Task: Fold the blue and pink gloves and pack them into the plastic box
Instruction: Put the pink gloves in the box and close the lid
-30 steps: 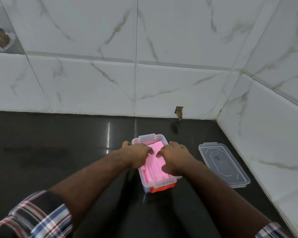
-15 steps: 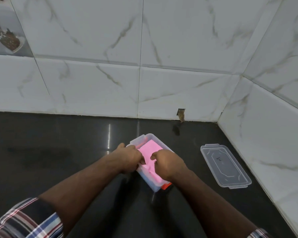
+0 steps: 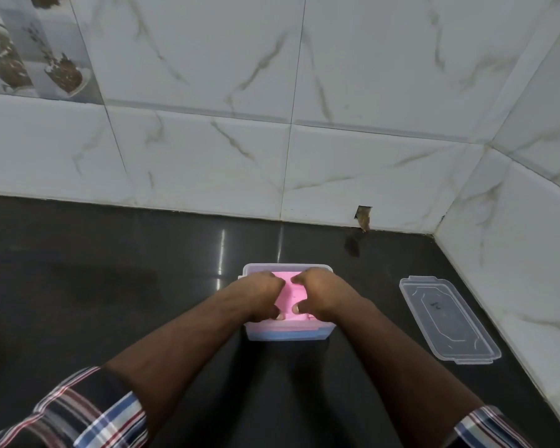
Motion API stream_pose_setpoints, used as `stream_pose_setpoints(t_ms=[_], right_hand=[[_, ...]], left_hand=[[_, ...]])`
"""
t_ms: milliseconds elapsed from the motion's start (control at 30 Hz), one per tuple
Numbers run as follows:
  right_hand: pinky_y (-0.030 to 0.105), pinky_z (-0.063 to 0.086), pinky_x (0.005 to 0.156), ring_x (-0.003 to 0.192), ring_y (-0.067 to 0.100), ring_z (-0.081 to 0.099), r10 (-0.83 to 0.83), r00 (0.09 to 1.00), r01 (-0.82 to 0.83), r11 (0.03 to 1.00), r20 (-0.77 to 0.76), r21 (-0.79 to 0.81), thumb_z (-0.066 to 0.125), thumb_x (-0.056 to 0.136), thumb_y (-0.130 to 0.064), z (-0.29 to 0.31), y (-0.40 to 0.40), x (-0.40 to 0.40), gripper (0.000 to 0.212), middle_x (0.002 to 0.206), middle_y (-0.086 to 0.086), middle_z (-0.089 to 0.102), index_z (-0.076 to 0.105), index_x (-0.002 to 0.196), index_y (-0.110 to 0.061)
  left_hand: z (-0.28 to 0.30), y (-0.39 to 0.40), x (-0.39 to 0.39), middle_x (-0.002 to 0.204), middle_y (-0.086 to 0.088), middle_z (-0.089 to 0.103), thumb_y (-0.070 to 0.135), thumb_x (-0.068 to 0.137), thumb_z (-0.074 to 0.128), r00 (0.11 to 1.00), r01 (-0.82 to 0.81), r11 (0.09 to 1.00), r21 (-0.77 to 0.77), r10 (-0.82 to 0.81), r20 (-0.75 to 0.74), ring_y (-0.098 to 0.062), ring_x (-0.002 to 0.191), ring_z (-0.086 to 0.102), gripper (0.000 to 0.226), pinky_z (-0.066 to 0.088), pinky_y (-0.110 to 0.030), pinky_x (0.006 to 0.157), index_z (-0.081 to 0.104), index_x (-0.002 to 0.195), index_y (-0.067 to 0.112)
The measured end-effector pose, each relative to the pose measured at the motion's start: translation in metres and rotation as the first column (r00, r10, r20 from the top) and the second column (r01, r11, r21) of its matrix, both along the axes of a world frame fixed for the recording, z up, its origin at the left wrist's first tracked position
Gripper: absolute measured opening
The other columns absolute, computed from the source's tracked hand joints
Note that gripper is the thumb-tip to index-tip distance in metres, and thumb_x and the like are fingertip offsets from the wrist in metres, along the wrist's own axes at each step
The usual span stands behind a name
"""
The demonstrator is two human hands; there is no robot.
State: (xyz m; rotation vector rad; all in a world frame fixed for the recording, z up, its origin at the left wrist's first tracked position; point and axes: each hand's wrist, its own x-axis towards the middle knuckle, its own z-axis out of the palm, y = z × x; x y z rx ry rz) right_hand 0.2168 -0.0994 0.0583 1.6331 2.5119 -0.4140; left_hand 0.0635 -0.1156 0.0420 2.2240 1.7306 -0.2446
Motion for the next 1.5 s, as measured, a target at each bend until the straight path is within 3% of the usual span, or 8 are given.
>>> stream_pose_setpoints(t_ms=[133, 267, 500, 767, 1033, 1267, 1367, 1500], right_hand=[[0.036, 0.040, 0.107, 0.126, 0.028, 0.050, 0.061, 0.968, -0.032, 0.992, 0.244, -0.122, 0.072, 0.084, -0.024, 0.001, 0.012, -0.009, 0.070, 0.142, 0.008, 0.052, 0.041, 0.146, -0.016], [0.035, 0.044, 0.102, 0.118, 0.027, 0.054, 0.132, 0.934, -0.101, 0.989, 0.332, -0.109, 0.074, 0.082, -0.030, -0.002, 0.017, -0.013, 0.066, 0.131, 0.009, 0.056, 0.048, 0.140, -0.014], [0.033, 0.041, 0.099, 0.121, 0.025, 0.047, 0.142, 0.968, -0.139, 0.990, 0.206, -0.026, 0.064, 0.087, -0.024, -0.020, 0.018, -0.010, 0.046, 0.124, 0.010, 0.058, 0.054, 0.131, -0.015], [0.035, 0.042, 0.099, 0.122, 0.025, 0.047, 0.099, 0.988, -0.097, 0.995, 0.121, -0.026, 0.063, 0.086, -0.014, -0.026, 0.014, -0.008, 0.053, 0.134, 0.011, 0.047, 0.048, 0.137, -0.014], [0.034, 0.044, 0.098, 0.118, 0.029, 0.055, 0.092, 0.976, -0.072, 0.992, 0.199, -0.108, 0.059, 0.089, -0.016, -0.005, 0.008, -0.008, 0.047, 0.127, 0.009, 0.059, 0.053, 0.135, -0.012], [0.033, 0.053, 0.086, 0.094, 0.020, 0.064, -0.147, 0.938, 0.203, 0.967, -0.314, 0.155, 0.061, 0.086, -0.011, 0.011, 0.001, 0.037, 0.024, 0.104, 0.001, 0.069, 0.068, 0.108, -0.017], [0.032, 0.051, 0.068, 0.076, 0.021, 0.062, -0.233, 0.906, 0.320, 0.923, -0.353, 0.212, 0.053, 0.085, -0.017, 0.004, 0.005, 0.072, 0.015, 0.078, -0.001, 0.065, 0.062, 0.073, -0.022], [0.034, 0.049, 0.066, 0.077, 0.027, 0.063, -0.362, 0.871, 0.434, 0.883, -0.331, 0.177, 0.050, 0.086, -0.024, -0.013, 0.001, 0.118, 0.016, 0.080, 0.004, 0.066, 0.062, 0.080, -0.014]], left_hand=[[-0.010, 0.011, 0.005, 0.127, -0.011, 0.058, 0.031, 0.082, 0.074, 0.995, 0.015, 1.000, 0.004, -0.014, -0.095, -0.029, 0.110, 0.060, 0.053, 0.052, -0.041, 0.095, 0.056, 0.128, 0.013], [-0.017, 0.012, 0.007, 0.131, -0.014, 0.050, 0.032, 0.081, 0.076, 0.990, 0.055, 0.995, 0.085, -0.044, -0.131, -0.033, 0.116, 0.055, 0.065, 0.052, -0.046, 0.095, 0.050, 0.136, 0.010], [-0.037, 0.017, 0.010, 0.133, -0.017, 0.044, 0.023, 0.088, 0.064, 0.977, 0.097, 0.980, 0.176, -0.059, -0.206, -0.038, 0.120, 0.047, 0.052, 0.049, -0.050, 0.097, 0.048, 0.135, 0.006], [-0.045, 0.023, 0.011, 0.129, -0.018, 0.045, 0.018, 0.088, 0.054, 0.940, 0.195, 0.956, 0.219, -0.118, -0.320, -0.039, 0.115, 0.046, 0.049, 0.048, -0.049, 0.091, 0.041, 0.132, 0.002], [-0.013, 0.023, 0.013, 0.130, -0.012, 0.052, 0.029, 0.080, 0.074, 0.986, 0.093, 0.994, 0.054, -0.084, -0.147, -0.030, 0.118, 0.054, 0.061, 0.046, -0.039, 0.099, 0.051, 0.134, 0.015], [-0.007, 0.006, 0.051, 0.120, -0.008, 0.059, 0.026, 0.091, 0.058, 0.957, -0.103, 0.916, 0.388, -0.016, 0.291, -0.026, 0.107, 0.058, 0.038, 0.050, -0.041, 0.093, 0.056, 0.127, 0.014], [-0.011, -0.002, 0.093, 0.117, -0.006, 0.061, 0.030, 0.086, 0.060, 0.931, -0.080, 0.888, 0.454, -0.096, 0.352, -0.026, 0.104, 0.058, 0.043, 0.051, -0.043, 0.087, 0.056, 0.126, 0.016], [-0.016, -0.002, 0.143, 0.120, -0.009, 0.061, 0.022, 0.087, 0.055, 0.909, -0.035, 0.898, 0.439, -0.155, 0.388, -0.030, 0.106, 0.059, 0.046, 0.050, -0.044, 0.090, 0.053, 0.132, 0.014]])
